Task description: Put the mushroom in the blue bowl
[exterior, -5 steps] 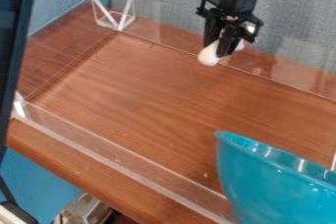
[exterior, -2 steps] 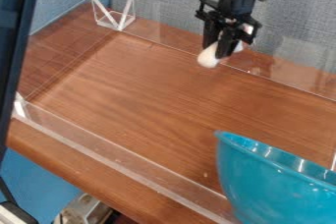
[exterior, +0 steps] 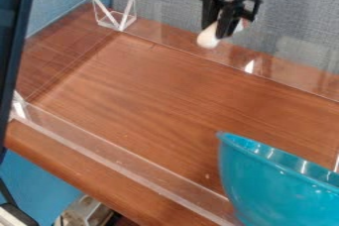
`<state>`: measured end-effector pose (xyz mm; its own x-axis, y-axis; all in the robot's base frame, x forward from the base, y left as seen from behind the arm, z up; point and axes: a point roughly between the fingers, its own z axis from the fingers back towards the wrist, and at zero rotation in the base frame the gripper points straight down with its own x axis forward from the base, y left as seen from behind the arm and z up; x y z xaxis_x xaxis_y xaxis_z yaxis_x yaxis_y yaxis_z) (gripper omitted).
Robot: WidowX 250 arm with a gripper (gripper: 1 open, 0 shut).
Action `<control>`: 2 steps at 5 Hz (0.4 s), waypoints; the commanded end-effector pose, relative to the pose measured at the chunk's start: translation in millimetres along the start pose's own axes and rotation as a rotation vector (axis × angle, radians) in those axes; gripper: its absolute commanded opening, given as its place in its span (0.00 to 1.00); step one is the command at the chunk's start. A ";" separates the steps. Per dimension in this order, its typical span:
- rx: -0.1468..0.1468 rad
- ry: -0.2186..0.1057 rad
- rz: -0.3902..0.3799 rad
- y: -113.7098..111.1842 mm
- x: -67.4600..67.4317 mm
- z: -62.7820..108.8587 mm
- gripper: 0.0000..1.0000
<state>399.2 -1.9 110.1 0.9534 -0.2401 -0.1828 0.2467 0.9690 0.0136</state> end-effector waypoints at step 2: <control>0.018 -0.147 0.084 -10.1 -9.9 59.5 0.00</control>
<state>396.3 -7.9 120.9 0.9717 -0.1633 -0.1709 0.1698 0.9852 0.0238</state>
